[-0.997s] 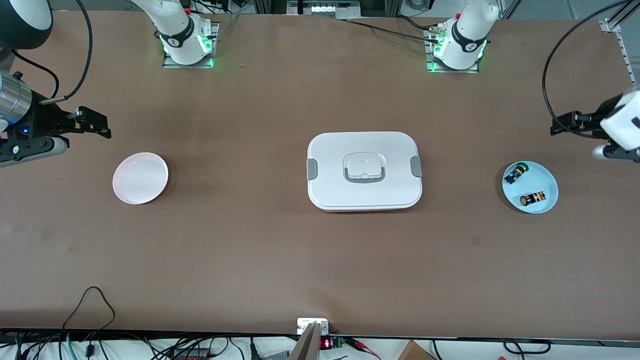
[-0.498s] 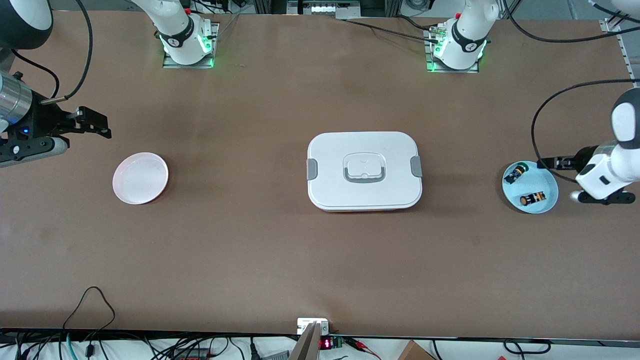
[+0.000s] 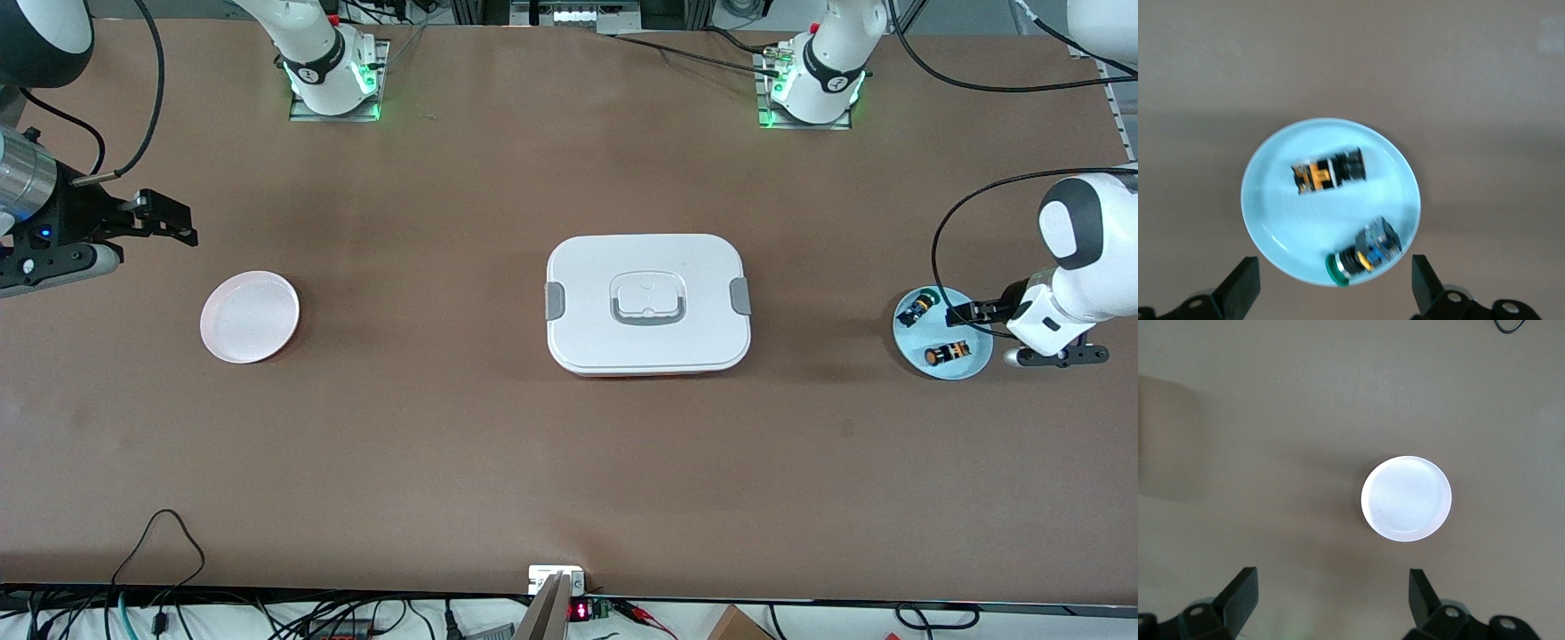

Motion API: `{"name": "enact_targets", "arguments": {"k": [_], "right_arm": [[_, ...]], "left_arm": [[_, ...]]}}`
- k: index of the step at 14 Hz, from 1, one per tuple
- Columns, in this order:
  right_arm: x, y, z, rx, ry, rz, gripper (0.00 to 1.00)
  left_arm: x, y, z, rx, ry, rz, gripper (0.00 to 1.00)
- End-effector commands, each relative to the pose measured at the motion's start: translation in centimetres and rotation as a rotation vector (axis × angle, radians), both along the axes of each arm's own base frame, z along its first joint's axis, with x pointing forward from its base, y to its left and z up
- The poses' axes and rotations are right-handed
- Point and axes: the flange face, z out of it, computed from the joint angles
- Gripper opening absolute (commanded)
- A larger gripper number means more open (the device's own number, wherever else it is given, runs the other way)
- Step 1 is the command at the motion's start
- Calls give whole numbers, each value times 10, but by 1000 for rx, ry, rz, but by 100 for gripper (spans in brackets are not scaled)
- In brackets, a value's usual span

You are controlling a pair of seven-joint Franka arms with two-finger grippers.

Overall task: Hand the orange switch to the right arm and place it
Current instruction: 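Lower the left gripper and grasp the orange switch in the dish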

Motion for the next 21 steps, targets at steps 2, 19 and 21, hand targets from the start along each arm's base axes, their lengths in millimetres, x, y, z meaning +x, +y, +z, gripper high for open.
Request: {"name": "enact_targets", "arguments": {"k": [2, 19, 21], "right_arm": [[-1, -1, 2, -8, 3, -11, 100], [-1, -1, 2, -8, 1, -11, 100], [-1, -2, 2, -9, 1, -12, 100]], "left_arm": [[2, 0, -12, 20, -94, 70, 100], [-11, 16, -112, 30, -229, 153, 98], [-9, 9, -113, 20, -231, 147, 98]]}}
